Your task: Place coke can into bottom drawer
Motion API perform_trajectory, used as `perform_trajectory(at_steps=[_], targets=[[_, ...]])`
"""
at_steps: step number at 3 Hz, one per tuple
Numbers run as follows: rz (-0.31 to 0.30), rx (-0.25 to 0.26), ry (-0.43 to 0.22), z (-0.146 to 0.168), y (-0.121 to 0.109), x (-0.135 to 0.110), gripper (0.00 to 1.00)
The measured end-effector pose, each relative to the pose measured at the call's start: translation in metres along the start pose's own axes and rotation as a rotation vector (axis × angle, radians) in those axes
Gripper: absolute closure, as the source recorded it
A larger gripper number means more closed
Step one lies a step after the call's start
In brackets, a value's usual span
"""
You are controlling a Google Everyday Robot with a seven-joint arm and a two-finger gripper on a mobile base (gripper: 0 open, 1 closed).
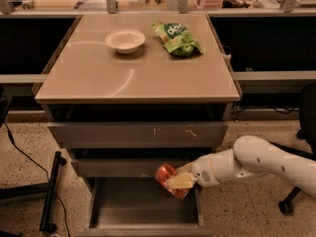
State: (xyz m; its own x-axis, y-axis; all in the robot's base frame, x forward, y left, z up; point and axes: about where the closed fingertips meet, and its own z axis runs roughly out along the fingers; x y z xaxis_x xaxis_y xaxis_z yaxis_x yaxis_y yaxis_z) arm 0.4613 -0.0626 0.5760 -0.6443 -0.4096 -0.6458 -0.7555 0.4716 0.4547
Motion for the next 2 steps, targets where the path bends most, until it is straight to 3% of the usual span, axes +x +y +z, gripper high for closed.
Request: perform_trajectory(at_steps=[1, 2], targets=[[0.080, 0.032, -0.023, 0.018, -0.031, 0.027, 1.00], [0.186, 0.041, -0.031, 0.054, -0.075, 0.071, 1.00]])
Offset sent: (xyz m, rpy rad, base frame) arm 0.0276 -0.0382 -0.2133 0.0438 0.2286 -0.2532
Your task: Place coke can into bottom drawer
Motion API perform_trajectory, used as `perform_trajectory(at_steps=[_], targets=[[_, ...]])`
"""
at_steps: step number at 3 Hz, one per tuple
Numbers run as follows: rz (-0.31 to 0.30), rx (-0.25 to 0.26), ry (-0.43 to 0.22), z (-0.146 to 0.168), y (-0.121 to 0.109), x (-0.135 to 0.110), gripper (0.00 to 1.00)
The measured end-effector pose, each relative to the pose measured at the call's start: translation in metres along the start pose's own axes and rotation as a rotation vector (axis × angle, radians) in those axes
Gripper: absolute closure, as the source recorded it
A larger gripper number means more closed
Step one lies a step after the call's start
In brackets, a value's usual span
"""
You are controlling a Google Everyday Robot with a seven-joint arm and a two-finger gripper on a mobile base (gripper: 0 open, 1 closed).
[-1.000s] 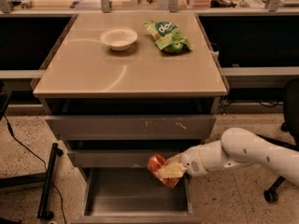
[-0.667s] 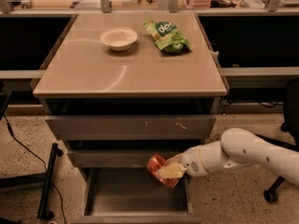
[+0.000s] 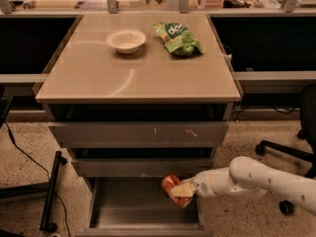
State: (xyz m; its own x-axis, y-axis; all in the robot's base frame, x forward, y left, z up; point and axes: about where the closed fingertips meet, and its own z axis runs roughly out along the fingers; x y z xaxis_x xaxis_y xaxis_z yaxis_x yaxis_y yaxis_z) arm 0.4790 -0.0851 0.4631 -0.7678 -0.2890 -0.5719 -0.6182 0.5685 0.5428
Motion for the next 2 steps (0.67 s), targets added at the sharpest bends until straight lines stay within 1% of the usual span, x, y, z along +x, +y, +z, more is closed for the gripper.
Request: perform_trajectory(at_steps=[1, 2], targets=[[0.087, 0.010, 0.006, 0.035, -0.043, 0.032, 1.00], [0.154, 0.027, 0.022, 0.063, -0.078, 0.052, 1.00]])
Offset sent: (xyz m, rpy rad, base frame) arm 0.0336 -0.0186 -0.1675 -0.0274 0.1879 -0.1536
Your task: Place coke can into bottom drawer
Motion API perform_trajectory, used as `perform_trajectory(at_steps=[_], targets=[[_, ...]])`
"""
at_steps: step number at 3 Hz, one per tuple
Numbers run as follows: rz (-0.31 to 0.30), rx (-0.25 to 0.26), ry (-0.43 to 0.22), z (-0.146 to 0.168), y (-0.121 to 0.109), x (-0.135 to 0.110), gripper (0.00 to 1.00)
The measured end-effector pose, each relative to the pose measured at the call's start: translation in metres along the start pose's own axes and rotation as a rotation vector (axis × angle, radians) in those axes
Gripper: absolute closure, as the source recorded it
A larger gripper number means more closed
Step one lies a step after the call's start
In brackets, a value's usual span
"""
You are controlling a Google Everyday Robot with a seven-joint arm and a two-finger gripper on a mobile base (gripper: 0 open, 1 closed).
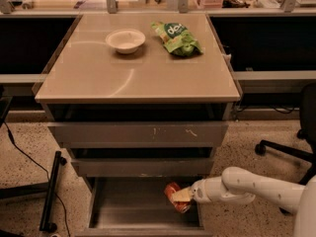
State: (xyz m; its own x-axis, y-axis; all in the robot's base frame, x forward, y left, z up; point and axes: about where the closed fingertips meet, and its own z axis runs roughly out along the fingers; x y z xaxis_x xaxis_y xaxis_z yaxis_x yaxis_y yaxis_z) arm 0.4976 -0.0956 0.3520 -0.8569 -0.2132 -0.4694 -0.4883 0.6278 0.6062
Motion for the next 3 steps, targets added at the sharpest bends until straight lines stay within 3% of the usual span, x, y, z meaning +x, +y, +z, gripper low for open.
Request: perform_trajectory(at_steps=[2, 3], targets=[[0.010, 0.005, -0.011, 0.004, -0.001, 0.005, 1.00], [0.050, 0.005, -0.023, 0.020, -0.025, 0.012, 1.00]])
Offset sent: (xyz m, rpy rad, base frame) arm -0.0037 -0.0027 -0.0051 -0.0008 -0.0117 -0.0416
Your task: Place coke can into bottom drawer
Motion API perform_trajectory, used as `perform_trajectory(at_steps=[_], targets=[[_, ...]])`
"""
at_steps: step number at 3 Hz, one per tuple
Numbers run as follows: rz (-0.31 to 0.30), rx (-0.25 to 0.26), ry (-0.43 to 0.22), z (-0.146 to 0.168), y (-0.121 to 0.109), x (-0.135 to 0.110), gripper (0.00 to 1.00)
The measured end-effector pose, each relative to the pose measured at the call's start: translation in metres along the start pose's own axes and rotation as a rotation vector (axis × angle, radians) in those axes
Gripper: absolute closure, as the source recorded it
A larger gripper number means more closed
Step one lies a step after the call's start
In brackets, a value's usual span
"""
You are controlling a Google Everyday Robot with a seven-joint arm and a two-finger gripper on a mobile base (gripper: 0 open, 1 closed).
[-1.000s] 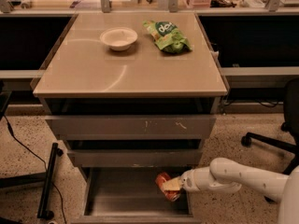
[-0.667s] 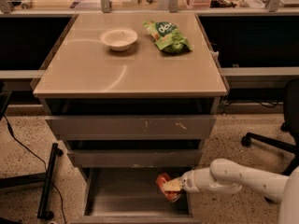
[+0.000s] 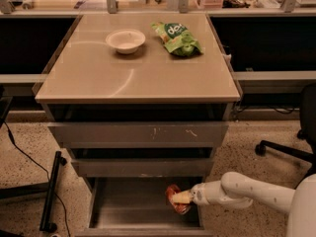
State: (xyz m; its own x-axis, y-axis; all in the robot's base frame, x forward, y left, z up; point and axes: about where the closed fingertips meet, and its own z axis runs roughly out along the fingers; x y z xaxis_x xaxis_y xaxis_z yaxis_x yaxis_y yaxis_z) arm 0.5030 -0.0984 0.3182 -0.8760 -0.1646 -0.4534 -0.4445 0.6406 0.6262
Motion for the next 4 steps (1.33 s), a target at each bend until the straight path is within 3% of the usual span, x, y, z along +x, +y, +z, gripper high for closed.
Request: perform_trajectory(at_steps=[3, 4], targets=[[0.203, 0.026, 0.038, 0.067, -0.095, 0.031, 1.00], [0.207, 0.029, 0.037, 0.068, -0.098, 0.032, 0.82]])
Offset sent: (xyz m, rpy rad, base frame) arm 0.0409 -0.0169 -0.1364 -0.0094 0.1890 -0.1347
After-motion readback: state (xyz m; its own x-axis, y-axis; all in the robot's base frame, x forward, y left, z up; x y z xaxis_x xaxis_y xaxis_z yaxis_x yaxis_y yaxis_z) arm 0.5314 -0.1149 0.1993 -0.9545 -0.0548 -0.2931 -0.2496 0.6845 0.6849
